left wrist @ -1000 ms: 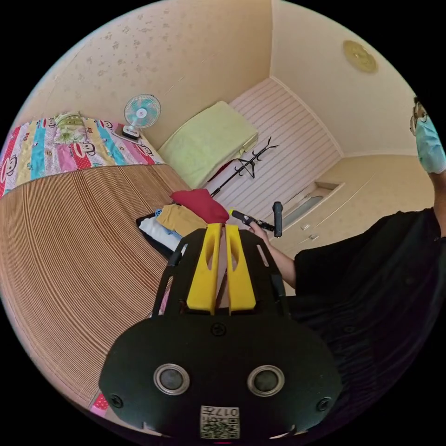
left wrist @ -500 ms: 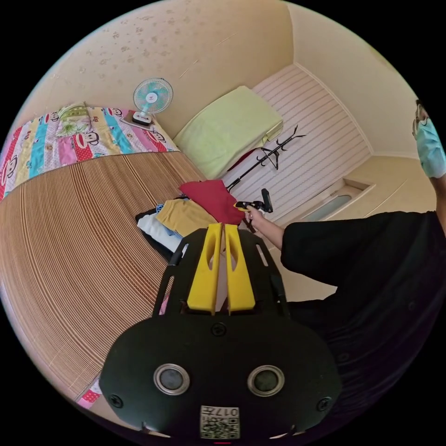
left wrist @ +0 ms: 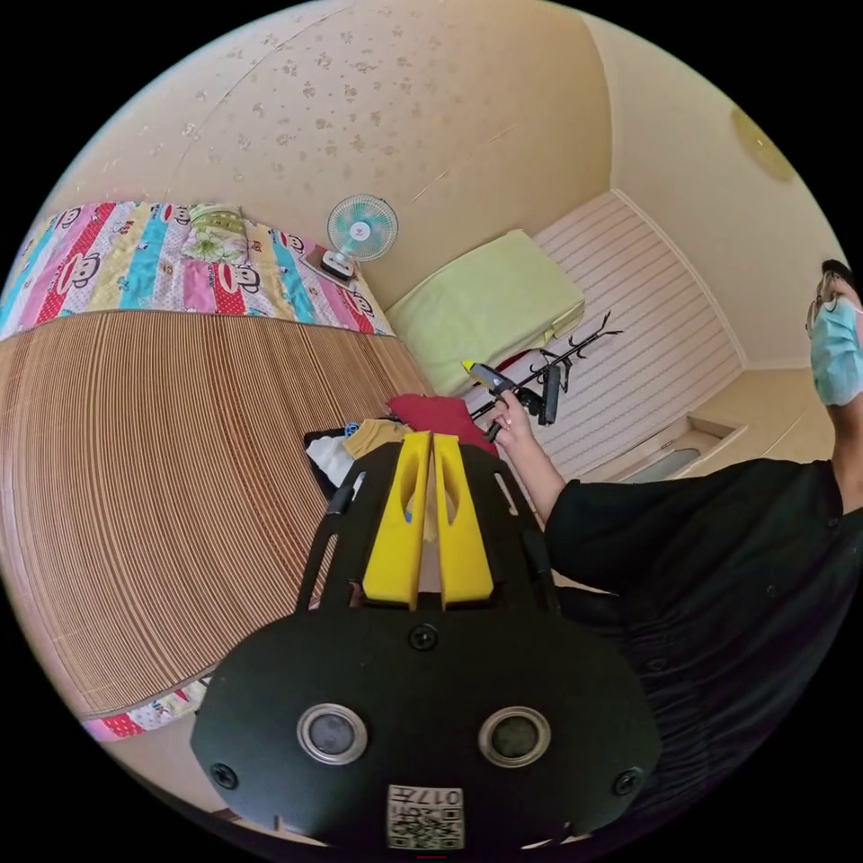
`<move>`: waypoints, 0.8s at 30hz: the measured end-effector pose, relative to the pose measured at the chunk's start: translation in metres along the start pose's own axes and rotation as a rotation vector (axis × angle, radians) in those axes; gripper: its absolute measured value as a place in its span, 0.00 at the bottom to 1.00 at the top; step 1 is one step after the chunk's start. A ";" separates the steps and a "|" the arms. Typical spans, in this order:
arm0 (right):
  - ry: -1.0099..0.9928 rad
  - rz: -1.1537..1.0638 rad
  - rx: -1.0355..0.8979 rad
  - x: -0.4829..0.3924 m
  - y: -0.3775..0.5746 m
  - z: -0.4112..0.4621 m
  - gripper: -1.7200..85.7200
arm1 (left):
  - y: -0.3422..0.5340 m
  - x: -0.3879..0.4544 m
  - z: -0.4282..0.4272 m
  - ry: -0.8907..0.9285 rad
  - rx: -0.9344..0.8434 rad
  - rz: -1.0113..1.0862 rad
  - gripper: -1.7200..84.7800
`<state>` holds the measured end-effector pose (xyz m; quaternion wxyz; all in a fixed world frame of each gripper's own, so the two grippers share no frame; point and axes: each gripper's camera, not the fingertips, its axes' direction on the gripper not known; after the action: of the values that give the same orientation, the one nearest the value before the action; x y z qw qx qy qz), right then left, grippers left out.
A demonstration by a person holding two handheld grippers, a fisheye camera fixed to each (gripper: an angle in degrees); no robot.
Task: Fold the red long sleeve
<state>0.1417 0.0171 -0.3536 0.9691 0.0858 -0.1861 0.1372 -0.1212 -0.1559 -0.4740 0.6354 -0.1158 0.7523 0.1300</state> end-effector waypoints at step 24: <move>-1.056 -0.072 0.336 -0.056 0.049 -0.016 0.06 | -0.123 -0.075 -0.107 0.005 0.030 -0.172 0.03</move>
<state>0.0824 0.0539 -0.3847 0.7213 0.3027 -0.6190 0.0700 -0.1662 -0.3078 -0.3887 0.6440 -0.1708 0.7430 0.0633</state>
